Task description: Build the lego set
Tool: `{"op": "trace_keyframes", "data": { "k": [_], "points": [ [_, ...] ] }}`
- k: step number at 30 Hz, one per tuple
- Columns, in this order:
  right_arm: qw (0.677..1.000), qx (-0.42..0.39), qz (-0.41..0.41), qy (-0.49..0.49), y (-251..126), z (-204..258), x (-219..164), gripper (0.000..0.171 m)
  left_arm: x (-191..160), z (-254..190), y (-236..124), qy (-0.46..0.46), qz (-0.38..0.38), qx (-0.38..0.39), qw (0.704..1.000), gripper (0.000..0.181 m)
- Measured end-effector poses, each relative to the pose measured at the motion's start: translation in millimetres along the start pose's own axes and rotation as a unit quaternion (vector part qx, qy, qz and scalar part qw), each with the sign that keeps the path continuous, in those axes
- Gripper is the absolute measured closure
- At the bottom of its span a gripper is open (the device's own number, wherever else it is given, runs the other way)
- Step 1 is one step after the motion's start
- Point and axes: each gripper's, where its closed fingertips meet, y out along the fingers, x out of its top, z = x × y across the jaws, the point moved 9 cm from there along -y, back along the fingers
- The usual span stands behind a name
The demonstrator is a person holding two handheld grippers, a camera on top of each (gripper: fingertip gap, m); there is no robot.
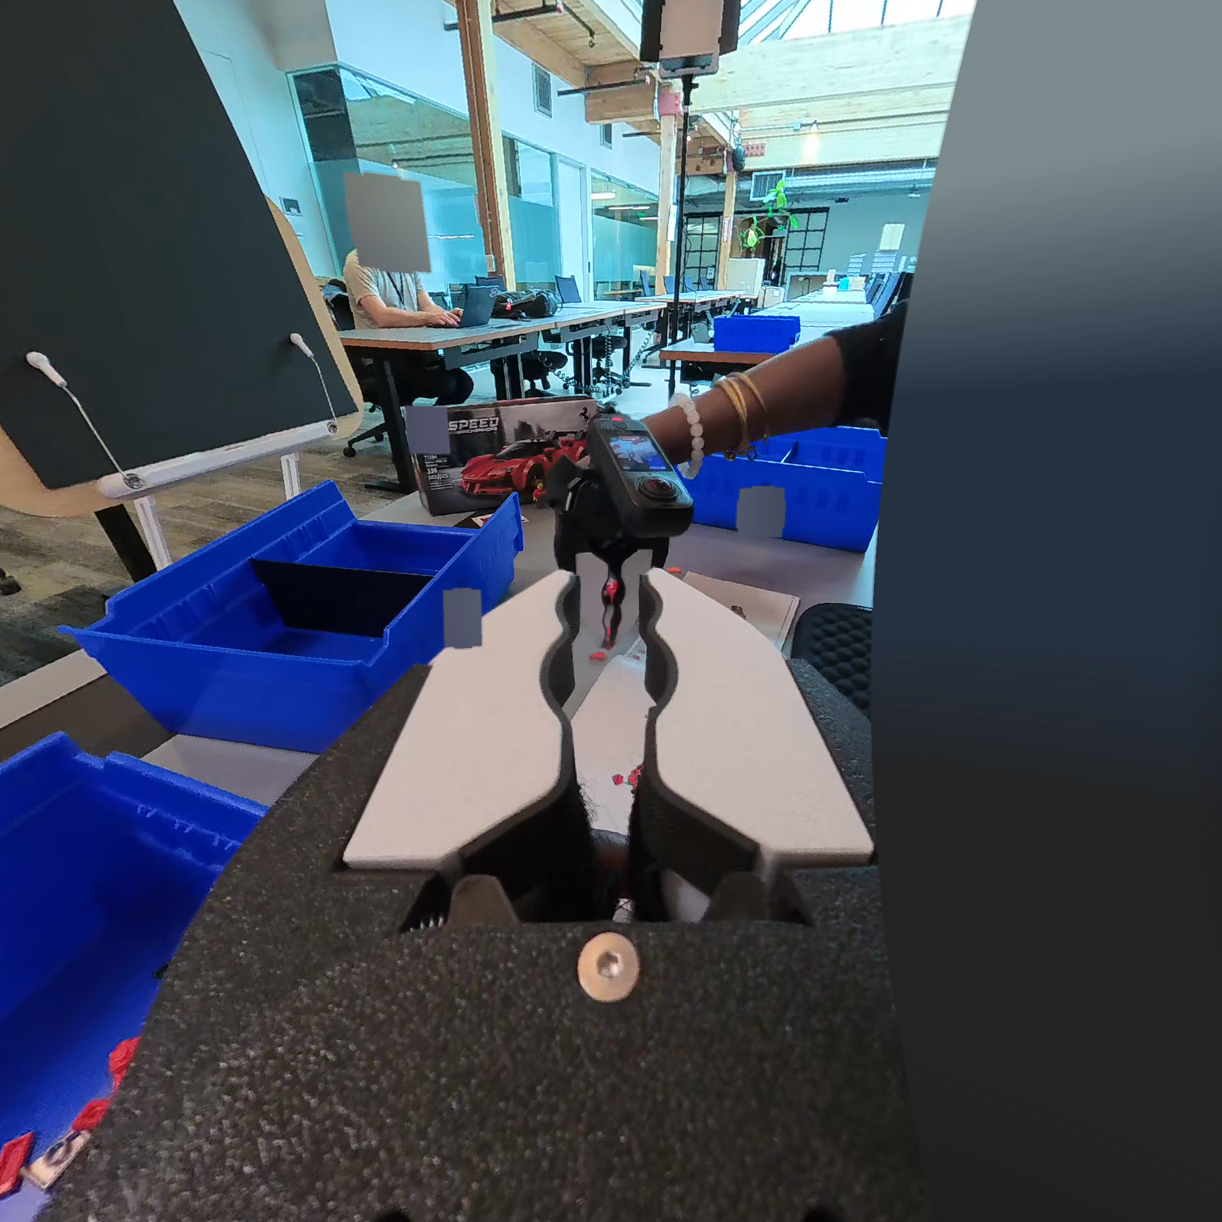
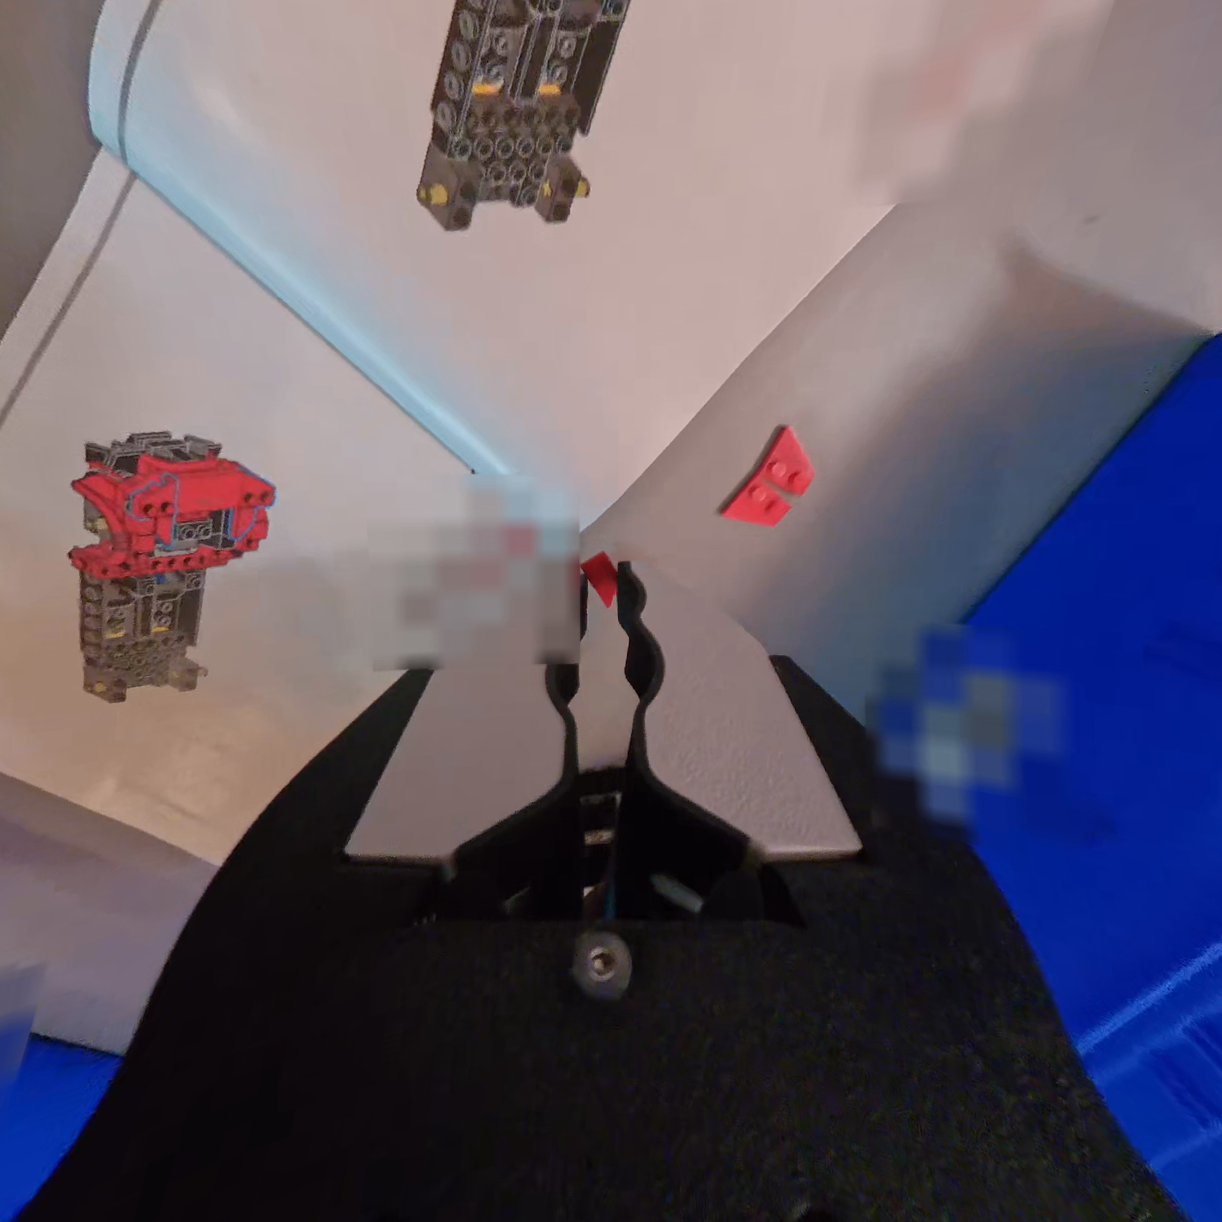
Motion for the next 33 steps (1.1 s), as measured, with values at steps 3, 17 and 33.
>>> {"op": "trace_keyframes", "data": {
  "k": [3, 17, 33],
  "points": [
    [1.0, 0.01, 0.011, -0.021, 7, -7, 4, 0.162, -1, -1, 1, 0.002, 0.006, 0.0, 1.0, 0.165],
    [0.997, 0.041, 0.038, -0.056, 17, -17, 6, 0.162, -2, 3, -4, -0.004, 0.006, 0.009, 1.0, 0.166],
    [0.998, 0.034, 0.037, -0.045, 12, -19, 4, 0.158, -4, 4, -2, -0.008, 0.015, 0.01, 1.0, 0.166]
  ]
}}
